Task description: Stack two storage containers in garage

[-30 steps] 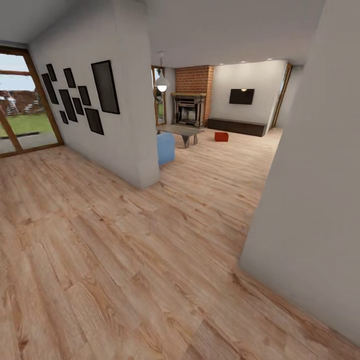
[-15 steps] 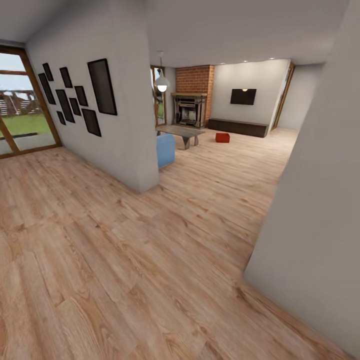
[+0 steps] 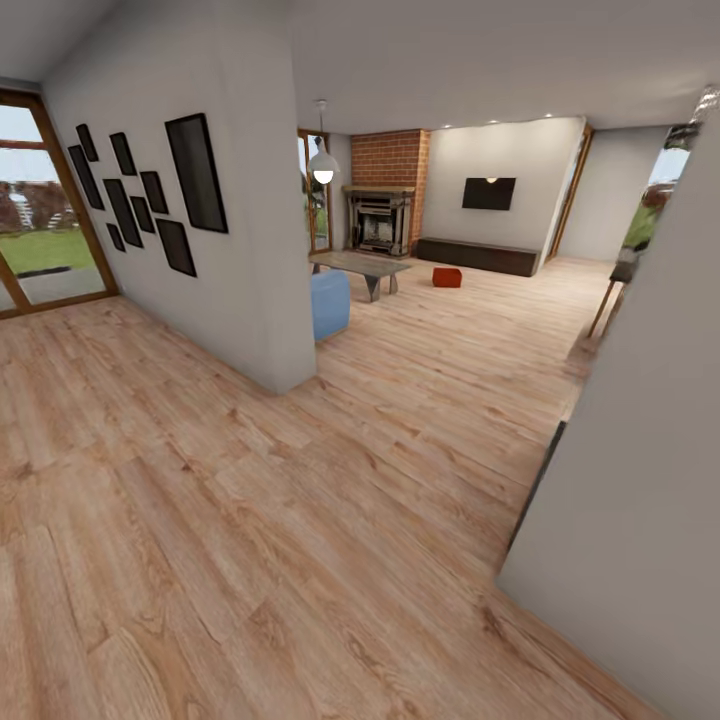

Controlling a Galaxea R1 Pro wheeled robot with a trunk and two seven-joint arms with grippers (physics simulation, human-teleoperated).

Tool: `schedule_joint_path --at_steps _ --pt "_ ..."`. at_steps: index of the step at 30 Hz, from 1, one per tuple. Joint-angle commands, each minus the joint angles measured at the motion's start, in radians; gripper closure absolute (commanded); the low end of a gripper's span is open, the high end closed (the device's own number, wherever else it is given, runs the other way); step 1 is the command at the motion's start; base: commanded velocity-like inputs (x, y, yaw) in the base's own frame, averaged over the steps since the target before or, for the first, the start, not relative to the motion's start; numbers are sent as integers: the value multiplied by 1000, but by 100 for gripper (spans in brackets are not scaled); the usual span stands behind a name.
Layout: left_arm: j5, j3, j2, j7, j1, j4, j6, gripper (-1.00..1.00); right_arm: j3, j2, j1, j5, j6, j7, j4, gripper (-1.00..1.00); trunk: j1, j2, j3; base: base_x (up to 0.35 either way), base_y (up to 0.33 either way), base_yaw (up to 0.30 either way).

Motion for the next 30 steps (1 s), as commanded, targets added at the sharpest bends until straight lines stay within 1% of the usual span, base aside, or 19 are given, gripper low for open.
schedule_joint_path --at_steps 1,30 --pt "8 -3 0 3 -1 0 2 -100 8 1 -1 -9 -4 -1 3 -100 1 -1 -1 323 0 0" --pt "8 -3 0 2 -1 0 3 -100 8 1 -1 -9 -4 -1 3 -100 1 -1 -1 323 0 0"
